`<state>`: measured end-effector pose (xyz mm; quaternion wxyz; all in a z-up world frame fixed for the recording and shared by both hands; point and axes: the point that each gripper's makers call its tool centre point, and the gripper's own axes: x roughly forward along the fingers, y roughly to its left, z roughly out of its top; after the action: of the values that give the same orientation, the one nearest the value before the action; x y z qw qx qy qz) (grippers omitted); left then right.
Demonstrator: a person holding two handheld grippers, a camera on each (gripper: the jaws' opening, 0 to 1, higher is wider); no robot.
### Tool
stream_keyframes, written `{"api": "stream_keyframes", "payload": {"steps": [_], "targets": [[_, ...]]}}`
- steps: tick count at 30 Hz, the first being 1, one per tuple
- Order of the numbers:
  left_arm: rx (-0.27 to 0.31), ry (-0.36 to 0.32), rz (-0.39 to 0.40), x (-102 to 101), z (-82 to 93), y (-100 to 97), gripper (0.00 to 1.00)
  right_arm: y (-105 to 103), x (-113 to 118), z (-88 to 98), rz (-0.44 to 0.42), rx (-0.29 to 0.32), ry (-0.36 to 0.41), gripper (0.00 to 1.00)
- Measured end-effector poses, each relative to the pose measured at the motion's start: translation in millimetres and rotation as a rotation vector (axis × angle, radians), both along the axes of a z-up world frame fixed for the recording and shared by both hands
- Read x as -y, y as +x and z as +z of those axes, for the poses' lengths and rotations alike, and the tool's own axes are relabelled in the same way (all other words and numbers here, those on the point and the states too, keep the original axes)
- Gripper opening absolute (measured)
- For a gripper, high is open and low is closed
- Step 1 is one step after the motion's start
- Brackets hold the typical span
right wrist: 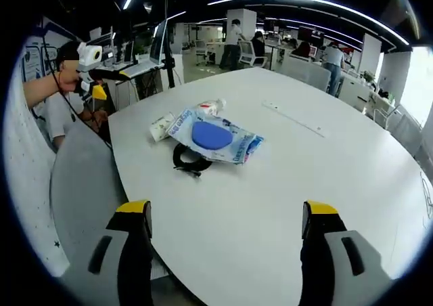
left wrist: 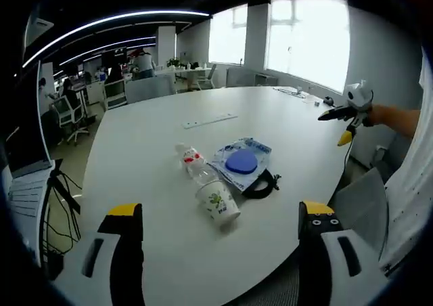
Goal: Arrange the tabletop items into an orderly group along one side of the table until the central work area is clear of visible clutter.
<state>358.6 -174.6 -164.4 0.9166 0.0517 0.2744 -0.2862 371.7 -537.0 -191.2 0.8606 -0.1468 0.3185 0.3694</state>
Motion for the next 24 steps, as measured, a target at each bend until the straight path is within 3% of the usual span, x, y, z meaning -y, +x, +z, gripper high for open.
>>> {"api": "stream_keyframes", "payload": {"steps": [24], "targets": [[-0.004, -0.005, 0.009, 2.6, -1.3, -2.3, 0.98, -1.6, -4.5, -5.6, 0.007, -0.013, -0.002, 0.91]]}}
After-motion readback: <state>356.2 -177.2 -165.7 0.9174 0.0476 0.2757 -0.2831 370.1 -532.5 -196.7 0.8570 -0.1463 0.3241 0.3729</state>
